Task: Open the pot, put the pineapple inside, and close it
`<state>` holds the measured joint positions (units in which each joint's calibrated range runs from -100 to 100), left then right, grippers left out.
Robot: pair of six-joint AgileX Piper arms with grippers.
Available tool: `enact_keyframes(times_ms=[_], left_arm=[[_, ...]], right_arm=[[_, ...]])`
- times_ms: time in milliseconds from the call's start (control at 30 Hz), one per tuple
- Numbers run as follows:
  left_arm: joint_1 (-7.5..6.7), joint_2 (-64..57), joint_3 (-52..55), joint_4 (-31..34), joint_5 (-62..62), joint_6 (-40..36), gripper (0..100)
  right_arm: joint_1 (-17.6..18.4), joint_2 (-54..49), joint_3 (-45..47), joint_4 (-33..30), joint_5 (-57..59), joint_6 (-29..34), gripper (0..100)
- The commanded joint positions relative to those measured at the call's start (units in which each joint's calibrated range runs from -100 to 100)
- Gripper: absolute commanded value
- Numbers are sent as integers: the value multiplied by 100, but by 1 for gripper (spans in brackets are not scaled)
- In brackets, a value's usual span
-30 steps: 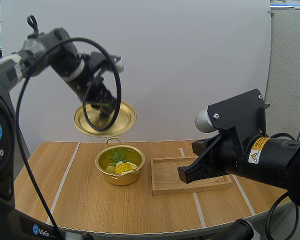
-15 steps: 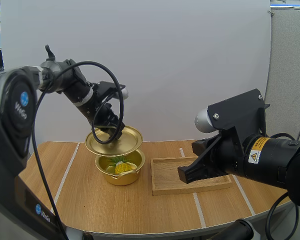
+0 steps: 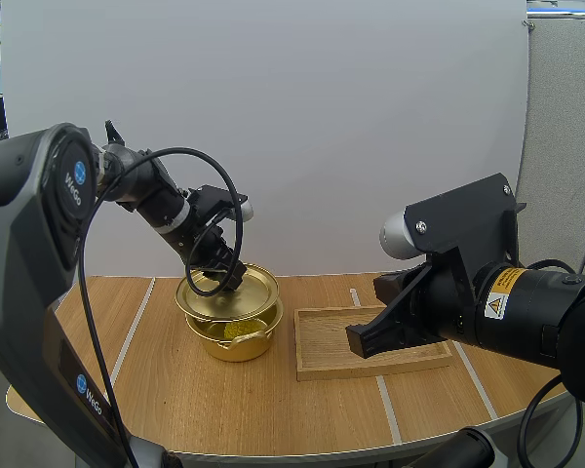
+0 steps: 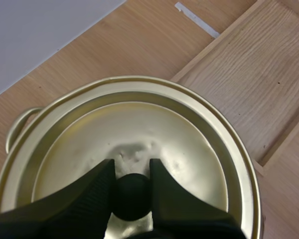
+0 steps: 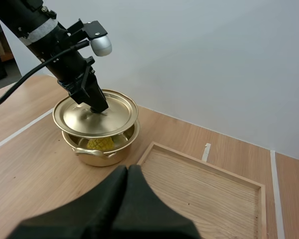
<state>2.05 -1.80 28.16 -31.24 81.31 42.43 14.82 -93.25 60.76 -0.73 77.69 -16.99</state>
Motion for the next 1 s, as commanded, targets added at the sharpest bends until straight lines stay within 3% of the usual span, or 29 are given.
enact_keyframes(times_ms=[0, 967], left_arm=[[19, 239, 32, -370, -273, 213, 0], [19, 927, 103, -393, -390, 279, 0]], right_arm=[[-20, -49, 5, 104, -48, -46, 0], [-20, -49, 5, 128, -48, -46, 0]])
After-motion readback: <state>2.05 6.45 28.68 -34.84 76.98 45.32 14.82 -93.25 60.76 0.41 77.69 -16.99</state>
